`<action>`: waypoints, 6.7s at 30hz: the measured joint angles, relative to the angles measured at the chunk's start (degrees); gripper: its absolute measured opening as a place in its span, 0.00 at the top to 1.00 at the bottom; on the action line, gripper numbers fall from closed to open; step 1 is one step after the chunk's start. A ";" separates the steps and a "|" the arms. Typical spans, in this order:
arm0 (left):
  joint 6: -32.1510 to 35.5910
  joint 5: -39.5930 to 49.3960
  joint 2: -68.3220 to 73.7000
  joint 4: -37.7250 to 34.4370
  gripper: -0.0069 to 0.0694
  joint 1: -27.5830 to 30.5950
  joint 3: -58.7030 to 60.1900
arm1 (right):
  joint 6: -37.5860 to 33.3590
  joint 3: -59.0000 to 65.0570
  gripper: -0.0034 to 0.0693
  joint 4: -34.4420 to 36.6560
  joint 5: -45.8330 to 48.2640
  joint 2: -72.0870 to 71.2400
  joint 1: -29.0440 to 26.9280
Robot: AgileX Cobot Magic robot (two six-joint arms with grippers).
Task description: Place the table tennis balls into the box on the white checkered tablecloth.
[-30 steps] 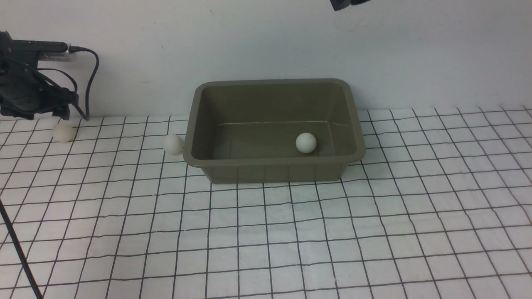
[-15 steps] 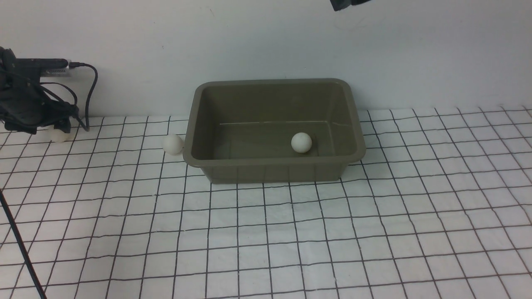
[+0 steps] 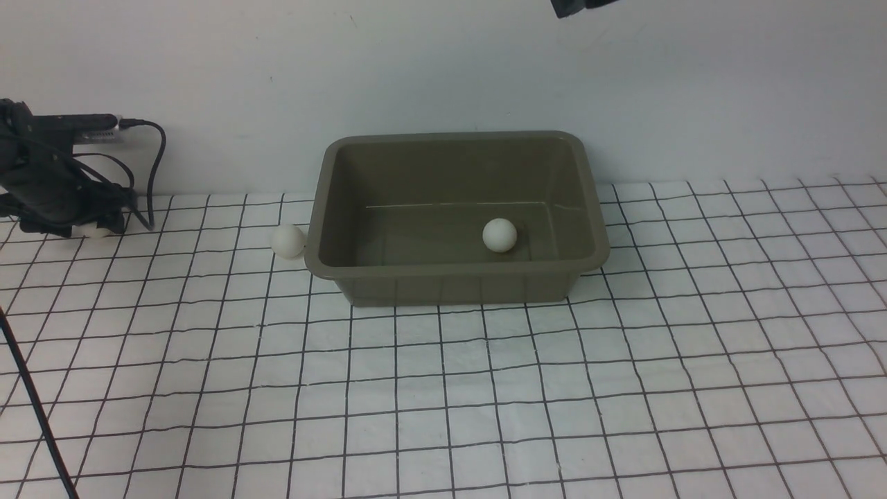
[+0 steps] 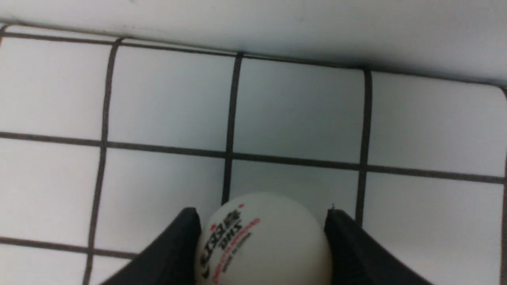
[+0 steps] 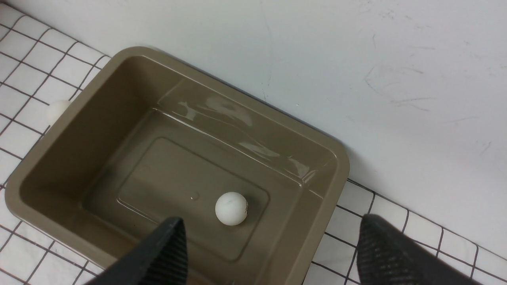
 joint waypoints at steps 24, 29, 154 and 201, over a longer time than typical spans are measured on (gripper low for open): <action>0.57 14.66 -14.23 -0.71 0.45 -2.33 -0.65 | 0.00 0.00 0.28 -0.13 -0.02 2.19 -0.07; 4.32 17.88 -21.43 -6.30 0.45 -10.09 -0.95 | -0.88 0.17 0.47 -0.93 -0.02 2.30 -0.07; 1.52 28.55 -14.20 -5.13 0.46 -21.19 -11.15 | -2.92 51.22 0.98 -4.13 -3.74 -44.89 -8.83; 19.14 30.46 -45.23 -11.59 0.91 -35.74 -9.65 | 4.53 91.54 0.98 -11.56 -22.97 -90.67 -8.83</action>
